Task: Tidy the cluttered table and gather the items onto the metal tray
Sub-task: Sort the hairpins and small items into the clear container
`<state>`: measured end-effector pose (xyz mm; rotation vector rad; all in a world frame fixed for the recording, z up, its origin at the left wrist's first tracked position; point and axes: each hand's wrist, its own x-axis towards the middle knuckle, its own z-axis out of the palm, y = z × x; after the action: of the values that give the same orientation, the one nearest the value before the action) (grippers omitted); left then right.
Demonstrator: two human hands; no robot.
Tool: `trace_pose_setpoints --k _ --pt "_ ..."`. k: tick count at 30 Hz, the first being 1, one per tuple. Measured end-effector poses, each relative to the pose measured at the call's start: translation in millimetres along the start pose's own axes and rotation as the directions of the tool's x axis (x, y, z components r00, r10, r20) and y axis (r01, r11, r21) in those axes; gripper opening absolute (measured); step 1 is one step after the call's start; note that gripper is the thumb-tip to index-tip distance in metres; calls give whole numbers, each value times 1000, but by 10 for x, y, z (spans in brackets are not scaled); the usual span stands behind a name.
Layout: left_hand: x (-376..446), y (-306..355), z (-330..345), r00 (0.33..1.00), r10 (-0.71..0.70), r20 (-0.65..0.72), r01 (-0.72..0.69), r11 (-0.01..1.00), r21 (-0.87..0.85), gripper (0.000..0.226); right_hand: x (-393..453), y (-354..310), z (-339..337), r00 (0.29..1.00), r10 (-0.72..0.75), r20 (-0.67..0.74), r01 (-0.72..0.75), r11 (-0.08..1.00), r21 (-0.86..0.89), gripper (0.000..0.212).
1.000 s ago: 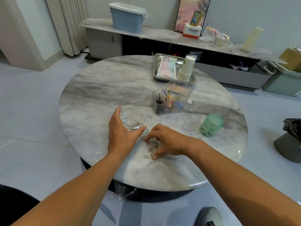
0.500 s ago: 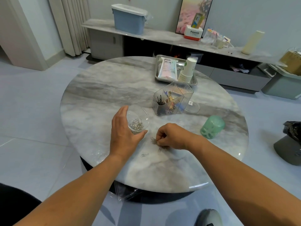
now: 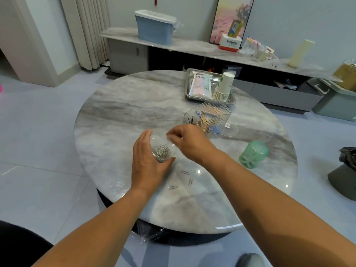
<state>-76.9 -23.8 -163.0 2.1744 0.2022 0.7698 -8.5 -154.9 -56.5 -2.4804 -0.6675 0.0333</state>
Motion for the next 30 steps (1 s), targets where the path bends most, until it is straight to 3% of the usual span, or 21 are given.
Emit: trace_pose_setpoints --k 2,4,6,9,16,19,20,22,25,27,30 --pt "29 -4 -15 989 -133 -68 132 991 -21 113 16 172 11 994 70 -88 -74 997 -34 28" --pt "57 0 -19 971 -224 -83 221 974 -40 114 -12 387 50 988 147 47 -135 972 -193 36" --pt "68 -4 -10 963 -265 -55 263 964 -43 116 -75 566 129 972 143 189 -84 953 -290 32" --pt "77 -13 3 952 -307 -14 306 951 -36 119 -125 675 231 949 120 291 -10 936 -353 49" --pt "84 0 2 944 -326 44 326 945 8 121 -510 659 231 949 -74 308 151 961 -234 45" --pt "73 6 -4 949 -305 82 305 952 15 121 -692 645 159 958 -86 274 119 987 -107 34" --pt "76 2 -6 952 -292 96 291 956 21 122 -696 637 141 961 -56 270 70 997 -42 37" --pt "65 12 -14 955 -264 137 263 964 29 123 -695 601 121 956 6 295 -11 1000 18 65" --pt "64 49 -49 952 -242 188 251 968 -24 119 -703 525 187 937 100 334 -67 992 -110 102" --pt "43 59 -73 960 -226 164 248 961 -126 109 -723 480 280 944 134 302 -98 987 -130 99" --pt "-63 84 -146 984 -181 -8 175 962 -209 77 -703 471 335 959 178 219 -166 984 -70 65"
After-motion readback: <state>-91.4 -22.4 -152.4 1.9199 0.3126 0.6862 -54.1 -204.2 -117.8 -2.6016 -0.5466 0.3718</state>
